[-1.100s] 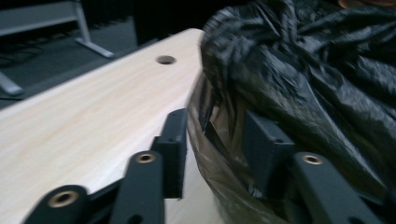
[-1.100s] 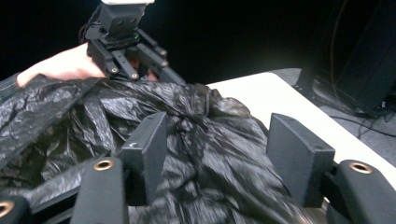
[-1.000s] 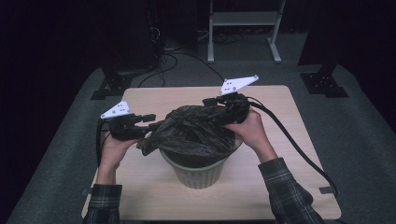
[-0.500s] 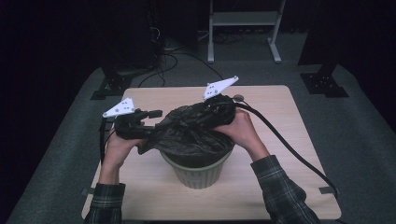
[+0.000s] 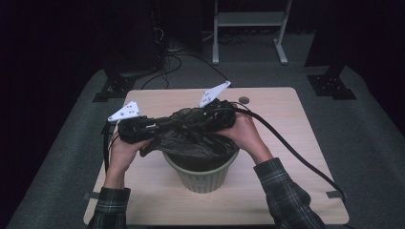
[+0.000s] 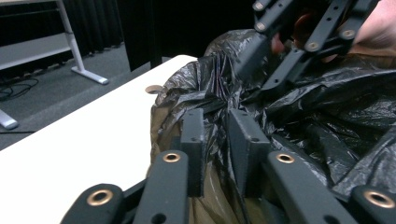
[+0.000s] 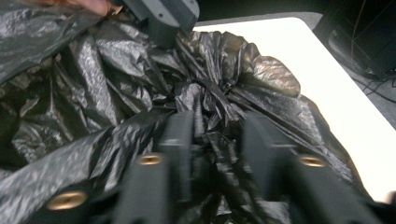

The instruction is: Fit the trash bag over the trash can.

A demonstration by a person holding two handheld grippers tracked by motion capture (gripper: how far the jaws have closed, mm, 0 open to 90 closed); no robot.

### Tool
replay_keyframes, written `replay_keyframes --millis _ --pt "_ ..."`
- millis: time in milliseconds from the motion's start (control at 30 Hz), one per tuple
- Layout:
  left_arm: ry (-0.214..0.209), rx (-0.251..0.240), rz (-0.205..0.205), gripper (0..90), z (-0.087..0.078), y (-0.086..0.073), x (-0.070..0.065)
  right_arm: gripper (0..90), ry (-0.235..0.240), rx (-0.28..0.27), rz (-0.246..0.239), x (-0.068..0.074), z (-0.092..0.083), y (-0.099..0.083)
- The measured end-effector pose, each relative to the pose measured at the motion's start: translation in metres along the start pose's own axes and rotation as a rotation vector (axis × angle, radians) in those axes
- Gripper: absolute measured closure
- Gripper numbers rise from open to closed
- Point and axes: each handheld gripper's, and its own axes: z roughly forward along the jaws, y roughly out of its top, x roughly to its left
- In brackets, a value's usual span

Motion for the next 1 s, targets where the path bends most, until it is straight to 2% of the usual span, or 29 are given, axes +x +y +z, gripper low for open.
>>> replay_keyframes --millis 133,267,400,567,667,833,933,1000 --pt "-0.014 -0.010 0.000 87.7 -0.003 0.000 0.000 89.0 0.005 -0.005 -0.005 0.000 0.000 0.000" --pt "-0.025 -0.006 0.000 89.6 -0.004 0.000 0.000 89.9 0.006 -0.026 -0.002 0.001 -0.003 -0.001" --pt "-0.033 -0.003 -0.001 89.7 -0.008 0.001 -0.001 90.0 0.002 -0.072 -0.006 0.002 -0.021 -0.006" --pt "-0.036 -0.004 0.006 89.7 -0.011 0.002 -0.003 90.0 0.011 -0.125 0.044 -0.003 -0.051 -0.029" --pt "-0.033 0.002 0.006 89.7 -0.013 0.002 -0.003 90.0 0.012 -0.147 0.058 -0.003 -0.067 -0.045" --pt "-0.007 0.002 0.002 89.8 -0.024 0.002 -0.002 90.0 -0.006 -0.161 0.086 0.000 -0.091 -0.071" --pt "0.023 0.004 0.000 89.8 -0.035 0.000 -0.001 90.0 -0.020 -0.161 0.097 0.003 -0.102 -0.089" --pt "0.038 -0.001 -0.007 89.8 -0.043 -0.002 0.001 90.0 -0.031 -0.170 0.125 0.003 -0.109 -0.102"
